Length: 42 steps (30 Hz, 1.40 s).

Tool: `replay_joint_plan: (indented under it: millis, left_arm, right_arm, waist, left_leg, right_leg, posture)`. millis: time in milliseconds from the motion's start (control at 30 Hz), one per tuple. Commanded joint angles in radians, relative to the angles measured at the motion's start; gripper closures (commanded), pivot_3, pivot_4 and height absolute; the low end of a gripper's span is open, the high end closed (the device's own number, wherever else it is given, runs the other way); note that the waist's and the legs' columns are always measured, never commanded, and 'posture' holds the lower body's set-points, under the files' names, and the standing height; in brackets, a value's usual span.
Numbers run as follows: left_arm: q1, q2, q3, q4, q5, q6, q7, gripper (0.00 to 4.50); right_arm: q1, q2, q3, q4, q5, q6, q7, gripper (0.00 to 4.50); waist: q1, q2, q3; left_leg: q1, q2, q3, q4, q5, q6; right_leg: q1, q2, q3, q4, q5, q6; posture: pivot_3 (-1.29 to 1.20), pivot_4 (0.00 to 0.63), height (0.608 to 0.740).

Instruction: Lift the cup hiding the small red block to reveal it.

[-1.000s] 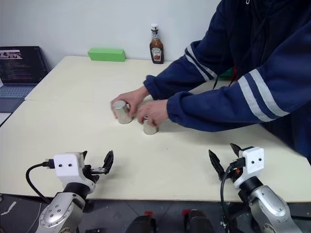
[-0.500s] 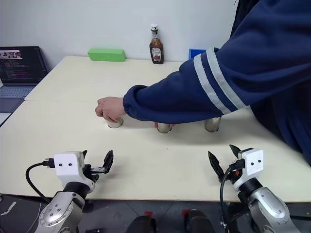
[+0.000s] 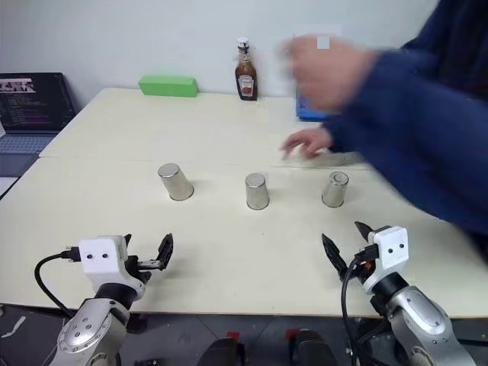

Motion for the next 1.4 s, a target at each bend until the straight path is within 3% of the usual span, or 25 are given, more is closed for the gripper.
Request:
replay_joint_plan:
  millis: [33,300,533,967,1400]
  left_arm:
    - [-0.025,0.03,0.028,0.001,-0.067,-0.001,-0.061,0.01]
    - [-0.062,0.149,0.099,0.065,-0.208,-0.015,-0.226,0.01]
    - [-0.073,0.248,0.098,0.087,-0.28,-0.052,-0.38,0.01]
    - [-0.043,0.316,0.095,0.12,-0.272,-0.129,-0.474,0.01]
    - [-0.048,0.341,0.093,0.118,-0.323,-0.112,-0.505,0.01]
  right_arm:
    - [-0.118,-0.034,0.072,0.055,0.027,0.041,0.073,0.0]
    - [-0.421,-0.013,0.249,0.342,-0.078,-0.005,0.167,0.0]
    - [-0.626,0.121,0.388,0.713,-0.254,-0.181,0.165,0.0]
    - [-0.865,0.322,0.358,1.142,-0.326,-0.401,0.153,0.0]
    - [-1.015,0.405,0.314,1.466,-0.377,-0.573,0.124,0.0]
  waist:
    - [-0.004,0.0,0.0]
    - [-0.011,0.0,0.0]
    - [-0.021,-0.001,0.001]
    - [-0.025,0.0,0.001]
    - [-0.026,0.001,0.002]
  left_leg:
    - [0.0,0.0,0.0,0.0,0.0,0.0]
    - [0.0,0.001,-0.001,0.001,0.0,0.0]
    - [0.0,0.001,0.0,0.0,0.0,0.0]
    - [0.0,0.001,0.0,0.0,0.0,0.0]
    - [0.0,0.001,0.0,0.0,0.0,0.0]
  right_leg:
    - [0.0,0.0,0.0,0.0,0.0,0.0]
    - [0.0,0.003,-0.001,0.002,0.0,-0.001]
    - [-0.001,0.001,0.0,0.002,-0.001,-0.003]
    - [-0.002,0.0,0.0,0.003,0.002,-0.008]
    - [-0.002,-0.001,0.0,0.004,0.002,-0.008]
  posture:
    - [0.0,0.15,0.74]
    - [0.0,0.15,0.74]
    - [0.0,0.15,0.74]
    - [0.0,0.15,0.74]
    - [0.0,0.15,0.74]
